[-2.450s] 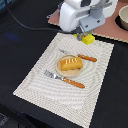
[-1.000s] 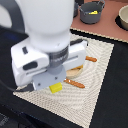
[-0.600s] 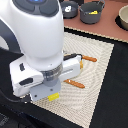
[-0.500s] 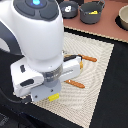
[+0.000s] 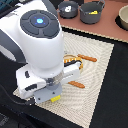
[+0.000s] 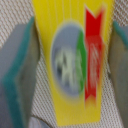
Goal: Interact with the objects in diverse but meaningful ways.
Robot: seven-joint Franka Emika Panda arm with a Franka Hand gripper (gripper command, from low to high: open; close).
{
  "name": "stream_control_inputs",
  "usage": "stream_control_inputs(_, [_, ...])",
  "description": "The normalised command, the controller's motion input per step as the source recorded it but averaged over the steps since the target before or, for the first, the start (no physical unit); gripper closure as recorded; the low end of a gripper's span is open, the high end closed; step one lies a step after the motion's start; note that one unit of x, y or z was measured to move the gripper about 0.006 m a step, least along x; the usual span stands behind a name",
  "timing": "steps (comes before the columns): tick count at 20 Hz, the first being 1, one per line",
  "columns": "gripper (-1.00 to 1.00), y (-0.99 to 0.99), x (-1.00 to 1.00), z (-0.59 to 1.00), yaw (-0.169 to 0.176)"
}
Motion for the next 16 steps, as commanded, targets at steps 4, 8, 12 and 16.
stream_control_inputs(4, [-1.00, 0.00, 0.15, 0.29, 0.000])
stream_control_inputs(8, [-1.00, -0.02, 0.05, 1.00, 0.003])
stream_control_inputs(12, [-1.00, 0.03, 0.13, 1.00, 0.062])
stream_control_inputs(16, [-1.00, 0.17, 0.21, 0.65, 0.054])
